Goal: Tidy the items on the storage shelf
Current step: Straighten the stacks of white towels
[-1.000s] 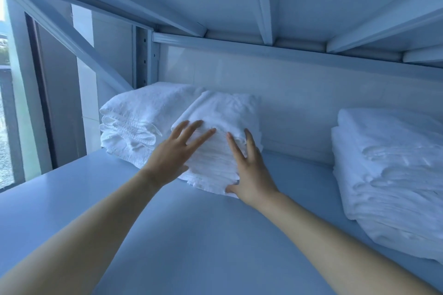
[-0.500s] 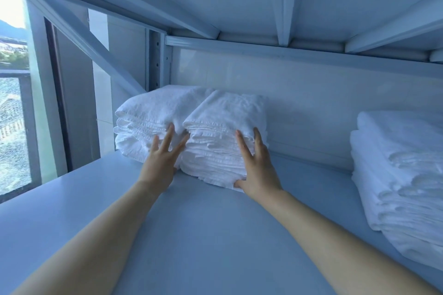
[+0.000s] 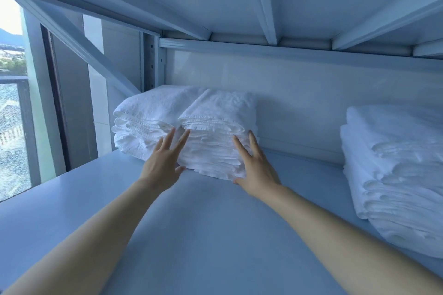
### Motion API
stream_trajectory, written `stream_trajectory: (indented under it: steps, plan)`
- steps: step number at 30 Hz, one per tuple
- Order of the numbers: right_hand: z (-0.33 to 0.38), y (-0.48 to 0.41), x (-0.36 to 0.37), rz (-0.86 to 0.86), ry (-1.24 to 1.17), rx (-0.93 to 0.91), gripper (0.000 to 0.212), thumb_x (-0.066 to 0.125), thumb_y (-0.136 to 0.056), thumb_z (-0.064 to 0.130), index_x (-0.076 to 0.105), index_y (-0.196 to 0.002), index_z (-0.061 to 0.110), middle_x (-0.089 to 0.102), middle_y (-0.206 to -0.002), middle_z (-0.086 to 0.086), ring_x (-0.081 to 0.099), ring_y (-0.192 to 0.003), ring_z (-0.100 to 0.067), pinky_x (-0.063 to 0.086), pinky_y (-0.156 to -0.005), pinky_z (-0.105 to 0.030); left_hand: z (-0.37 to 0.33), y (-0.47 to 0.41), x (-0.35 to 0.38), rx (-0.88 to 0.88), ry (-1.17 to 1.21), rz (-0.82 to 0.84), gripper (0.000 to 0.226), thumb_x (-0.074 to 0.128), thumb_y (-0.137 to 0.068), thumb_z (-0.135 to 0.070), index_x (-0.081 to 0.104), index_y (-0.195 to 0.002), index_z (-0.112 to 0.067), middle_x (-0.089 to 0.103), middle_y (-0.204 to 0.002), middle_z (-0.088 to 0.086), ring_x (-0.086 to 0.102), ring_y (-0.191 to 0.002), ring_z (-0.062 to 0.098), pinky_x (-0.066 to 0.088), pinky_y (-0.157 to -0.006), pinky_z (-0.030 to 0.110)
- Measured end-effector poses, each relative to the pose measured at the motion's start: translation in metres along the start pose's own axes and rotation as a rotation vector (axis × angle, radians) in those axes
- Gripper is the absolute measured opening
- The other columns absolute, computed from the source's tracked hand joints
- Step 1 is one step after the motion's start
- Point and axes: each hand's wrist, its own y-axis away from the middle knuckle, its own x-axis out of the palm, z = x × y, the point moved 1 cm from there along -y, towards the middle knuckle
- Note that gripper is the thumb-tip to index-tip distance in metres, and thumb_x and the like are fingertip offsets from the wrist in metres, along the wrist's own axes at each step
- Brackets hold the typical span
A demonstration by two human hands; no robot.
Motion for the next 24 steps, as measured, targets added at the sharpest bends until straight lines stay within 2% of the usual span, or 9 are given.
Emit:
stream_trajectory:
  steps: [3,7,13,17,20,22,24]
  plan:
    - [-0.01,0.02,-0.013,-0.013,0.007,-0.006,0.103,0.071,-0.081,0.026,-0.008,-0.146,0.039,-0.022,-0.155,0.006,0.006,-0.145,-0.018,0.04,-0.102,-0.035,-0.028,0.005,-0.005,0.059,-0.004,-0.017,0.098,0.068,-0.083,-0.031,-0.007,-0.144,-0.045,-0.005,-0.158,-0.005,0.009,-0.145,0.026,0.049,-0.092,0.041]
    - [-0.02,0.042,-0.043,-0.089,0.017,-0.015,0.095,0.067,-0.084,0.031,-0.004,-0.148,0.034,-0.016,-0.156,0.009,0.003,-0.145,-0.016,0.039,-0.103,-0.035,-0.081,0.01,-0.002,0.154,0.043,-0.009,0.092,0.065,-0.084,-0.034,-0.003,-0.144,-0.048,-0.003,-0.158,-0.009,0.012,-0.144,0.023,0.05,-0.088,0.038]
    - [-0.045,0.092,-0.091,-0.211,0.159,-0.049,0.088,0.062,-0.088,0.027,-0.002,-0.149,0.028,-0.007,-0.157,0.009,0.002,-0.145,-0.015,0.041,-0.1,-0.033,-0.172,0.018,0.016,0.275,0.105,0.022,0.08,0.058,-0.086,-0.044,0.003,-0.143,-0.05,0.001,-0.156,-0.015,0.015,-0.143,0.015,0.049,-0.089,0.038]
    - [-0.085,0.134,-0.121,-0.237,0.26,-0.018,0.085,0.061,-0.089,0.029,0.002,-0.149,0.026,-0.002,-0.158,0.003,0.003,-0.145,-0.017,0.032,-0.106,-0.032,-0.24,0.022,0.024,0.349,0.215,-0.007,0.076,0.058,-0.085,-0.046,0.007,-0.142,-0.051,0.006,-0.156,-0.016,0.025,-0.139,0.015,0.045,-0.091,0.034]
    - [-0.122,0.169,-0.14,-0.229,0.333,0.053,0.084,0.061,-0.088,0.032,0.005,-0.15,0.025,-0.003,-0.158,0.001,0.001,-0.146,-0.019,0.025,-0.11,-0.035,-0.287,0.028,0.032,0.414,0.258,-0.025,0.077,0.059,-0.084,-0.045,0.007,-0.14,-0.054,0.005,-0.154,-0.02,0.03,-0.135,0.013,0.05,-0.083,0.033]
    - [-0.146,0.19,-0.15,-0.229,0.387,0.114,0.084,0.061,-0.088,0.034,0.005,-0.15,0.026,-0.008,-0.158,0.002,-0.005,-0.146,-0.019,0.016,-0.114,-0.039,-0.314,0.032,0.039,0.46,0.263,-0.05,0.078,0.061,-0.083,-0.045,0.007,-0.139,-0.055,0.003,-0.154,-0.02,0.026,-0.136,0.012,0.053,-0.075,0.031]
    - [-0.168,0.21,-0.158,-0.224,0.442,0.181,0.086,0.061,-0.087,0.037,0.002,-0.149,0.028,-0.016,-0.156,0.004,-0.011,-0.145,-0.019,0.009,-0.115,-0.044,-0.338,0.035,0.045,0.522,0.224,-0.099,0.08,0.063,-0.082,-0.041,0.011,-0.142,-0.05,0.001,-0.156,-0.016,0.014,-0.142,0.013,0.052,-0.081,0.032]
